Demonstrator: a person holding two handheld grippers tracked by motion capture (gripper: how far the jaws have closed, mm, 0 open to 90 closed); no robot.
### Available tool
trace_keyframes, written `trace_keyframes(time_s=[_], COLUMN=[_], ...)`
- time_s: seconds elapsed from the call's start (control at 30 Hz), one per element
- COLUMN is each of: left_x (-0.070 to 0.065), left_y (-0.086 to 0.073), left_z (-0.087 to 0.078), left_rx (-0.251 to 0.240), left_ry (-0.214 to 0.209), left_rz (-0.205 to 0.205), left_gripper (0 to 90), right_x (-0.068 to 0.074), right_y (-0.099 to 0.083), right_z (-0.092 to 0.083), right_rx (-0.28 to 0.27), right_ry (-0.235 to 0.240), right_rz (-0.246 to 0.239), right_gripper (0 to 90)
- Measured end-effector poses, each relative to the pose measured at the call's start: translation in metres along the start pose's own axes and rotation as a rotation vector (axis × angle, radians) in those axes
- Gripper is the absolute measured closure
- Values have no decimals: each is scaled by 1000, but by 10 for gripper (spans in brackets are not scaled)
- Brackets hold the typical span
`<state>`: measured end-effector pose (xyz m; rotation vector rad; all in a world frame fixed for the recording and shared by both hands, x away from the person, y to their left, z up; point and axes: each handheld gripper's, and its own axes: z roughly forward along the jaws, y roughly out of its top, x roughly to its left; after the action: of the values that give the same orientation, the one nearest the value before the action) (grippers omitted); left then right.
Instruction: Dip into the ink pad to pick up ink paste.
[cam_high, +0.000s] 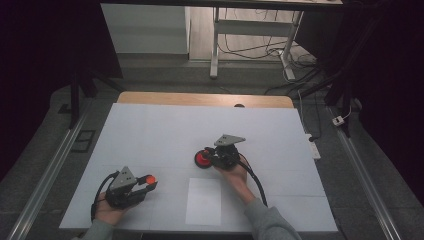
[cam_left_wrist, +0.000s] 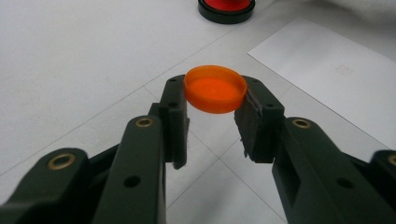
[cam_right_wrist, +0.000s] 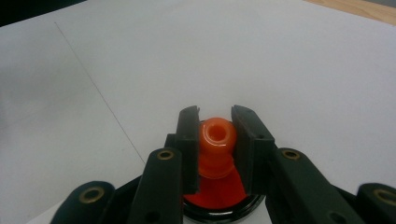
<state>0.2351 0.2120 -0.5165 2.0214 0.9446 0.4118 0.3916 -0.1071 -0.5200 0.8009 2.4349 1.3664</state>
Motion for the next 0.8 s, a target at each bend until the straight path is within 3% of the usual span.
trace_keyframes(time_s=[0.27, 0.37, 0.57, 0.8], left_x=[0, 0, 0, 0], left_y=[0, 0, 0, 0], left_z=[0, 0, -1, -1], left_rx=[2, 2, 1, -1], left_ry=[-2, -1, 0, -3], left_rz=[-1, 1, -1, 1], left_gripper=[647, 647, 646, 646], right_x=[2, 3, 1, 3], right_y=[1, -2, -3, -4], right_z=[1, 6, 6, 7], right_rx=[-1, 38, 22, 20], right_ry=[-14, -24, -16, -26], right_rz=[-26, -53, -28, -33], right_gripper=[720, 721, 724, 726])
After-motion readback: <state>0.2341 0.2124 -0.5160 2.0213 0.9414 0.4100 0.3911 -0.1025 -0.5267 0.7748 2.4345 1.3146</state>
